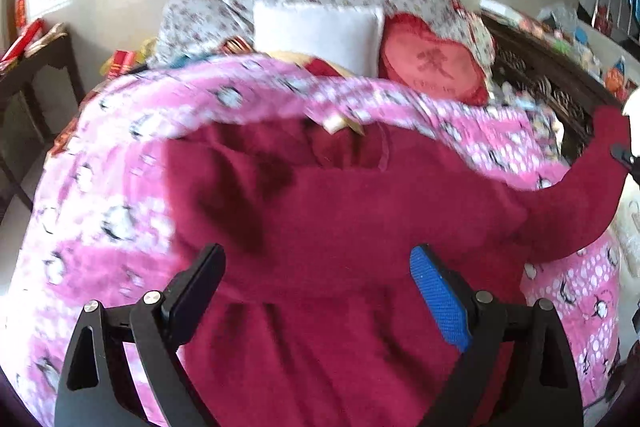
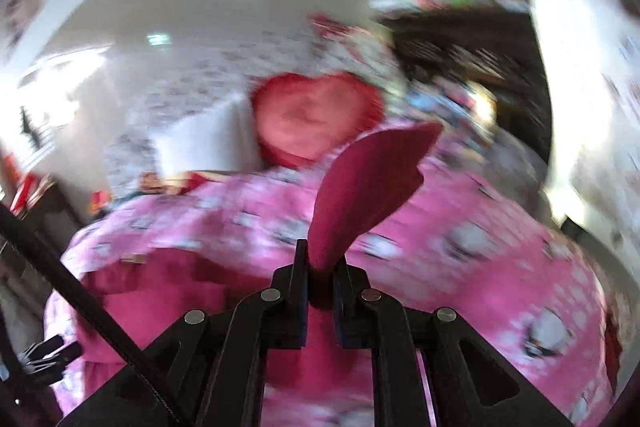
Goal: Fold small clothes
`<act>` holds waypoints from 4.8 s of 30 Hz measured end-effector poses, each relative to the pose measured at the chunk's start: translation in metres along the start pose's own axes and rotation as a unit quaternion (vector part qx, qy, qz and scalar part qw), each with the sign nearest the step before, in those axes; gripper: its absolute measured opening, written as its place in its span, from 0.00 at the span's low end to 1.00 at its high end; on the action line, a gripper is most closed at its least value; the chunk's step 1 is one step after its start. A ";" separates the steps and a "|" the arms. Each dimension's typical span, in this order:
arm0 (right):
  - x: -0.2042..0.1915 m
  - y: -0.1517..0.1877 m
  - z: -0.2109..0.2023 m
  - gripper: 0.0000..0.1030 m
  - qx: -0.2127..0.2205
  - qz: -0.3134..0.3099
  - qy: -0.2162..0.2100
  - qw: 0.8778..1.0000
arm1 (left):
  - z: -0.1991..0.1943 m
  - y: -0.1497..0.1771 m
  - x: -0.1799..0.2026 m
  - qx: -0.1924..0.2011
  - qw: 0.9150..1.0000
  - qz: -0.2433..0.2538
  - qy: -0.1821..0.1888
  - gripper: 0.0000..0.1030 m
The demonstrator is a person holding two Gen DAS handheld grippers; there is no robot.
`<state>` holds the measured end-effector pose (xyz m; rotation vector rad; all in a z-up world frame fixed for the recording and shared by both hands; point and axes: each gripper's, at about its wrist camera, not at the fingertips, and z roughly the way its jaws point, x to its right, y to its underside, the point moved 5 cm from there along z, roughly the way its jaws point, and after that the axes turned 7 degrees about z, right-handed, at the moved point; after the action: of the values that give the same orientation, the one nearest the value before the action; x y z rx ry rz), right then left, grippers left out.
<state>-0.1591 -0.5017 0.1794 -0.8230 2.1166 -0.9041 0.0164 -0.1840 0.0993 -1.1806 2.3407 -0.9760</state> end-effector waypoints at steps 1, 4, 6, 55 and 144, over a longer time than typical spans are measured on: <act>-0.033 0.001 0.001 0.10 0.000 -0.021 -0.024 1.000 | -0.006 -0.001 -0.010 0.007 1.000 -0.006 -0.007 0.91; -0.106 0.017 0.015 0.10 -0.018 -0.057 -0.083 0.995 | -0.017 -0.003 -0.045 0.022 0.999 -0.033 -0.033 0.91; -0.160 0.043 0.036 0.11 -0.043 -0.075 -0.126 0.988 | -0.016 0.000 -0.063 0.020 0.998 -0.052 -0.039 0.91; -0.088 0.093 0.086 0.61 -0.112 -0.099 -0.067 0.987 | 0.037 -0.023 -0.104 0.018 0.993 -0.042 -0.108 0.05; -0.028 0.264 -0.082 0.72 -0.238 -0.097 -0.045 0.965 | -0.097 0.239 -0.074 -0.104 0.993 -0.060 -0.017 0.90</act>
<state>-0.2796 -0.3047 0.0257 -1.3054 2.2293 -0.4369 -0.1303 0.0166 -0.0018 -1.4196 2.4133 -0.7563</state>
